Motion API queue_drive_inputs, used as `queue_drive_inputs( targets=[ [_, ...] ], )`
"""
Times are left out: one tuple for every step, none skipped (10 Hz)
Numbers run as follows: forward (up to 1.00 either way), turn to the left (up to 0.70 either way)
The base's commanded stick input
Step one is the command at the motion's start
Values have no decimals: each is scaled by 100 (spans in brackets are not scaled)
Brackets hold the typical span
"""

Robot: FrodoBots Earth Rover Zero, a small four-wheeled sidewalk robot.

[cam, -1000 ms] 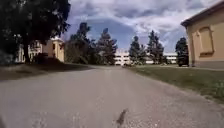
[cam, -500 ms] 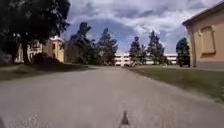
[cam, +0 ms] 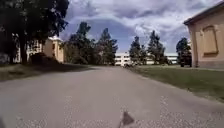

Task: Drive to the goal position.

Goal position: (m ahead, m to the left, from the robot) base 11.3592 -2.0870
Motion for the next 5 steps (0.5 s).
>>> queue_drive_inputs(
  targets=[
    [70,0],
    [70,0],
    [70,0],
    [70,0],
    [70,0]
  ],
)
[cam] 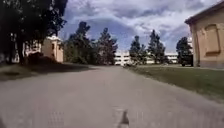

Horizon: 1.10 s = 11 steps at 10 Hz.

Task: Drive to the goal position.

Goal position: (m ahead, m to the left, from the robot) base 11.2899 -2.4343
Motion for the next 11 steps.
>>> queue_drive_inputs(
  targets=[
    [70,0],
    [70,0],
    [70,0],
    [70,0],
    [70,0],
    [70,0],
    [70,0],
    [70,0],
    [70,0],
    [70,0],
    [70,0]
  ],
)
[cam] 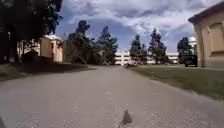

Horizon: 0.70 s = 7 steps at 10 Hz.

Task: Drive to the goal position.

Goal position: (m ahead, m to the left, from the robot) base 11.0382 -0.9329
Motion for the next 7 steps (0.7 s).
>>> queue_drive_inputs(
  targets=[
    [70,0],
    [70,0],
    [70,-27],
    [70,-27],
    [70,-27],
    [70,-27],
    [70,-27]
  ],
)
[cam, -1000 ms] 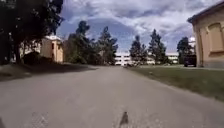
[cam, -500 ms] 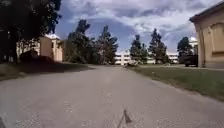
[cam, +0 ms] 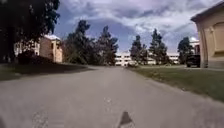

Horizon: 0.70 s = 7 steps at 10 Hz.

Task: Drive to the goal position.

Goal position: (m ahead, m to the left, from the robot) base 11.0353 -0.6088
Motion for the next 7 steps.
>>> queue_drive_inputs(
  targets=[
    [70,-27],
    [70,-27],
    [70,-27],
    [70,-27],
    [70,-27],
    [70,-27],
    [70,0]
  ],
)
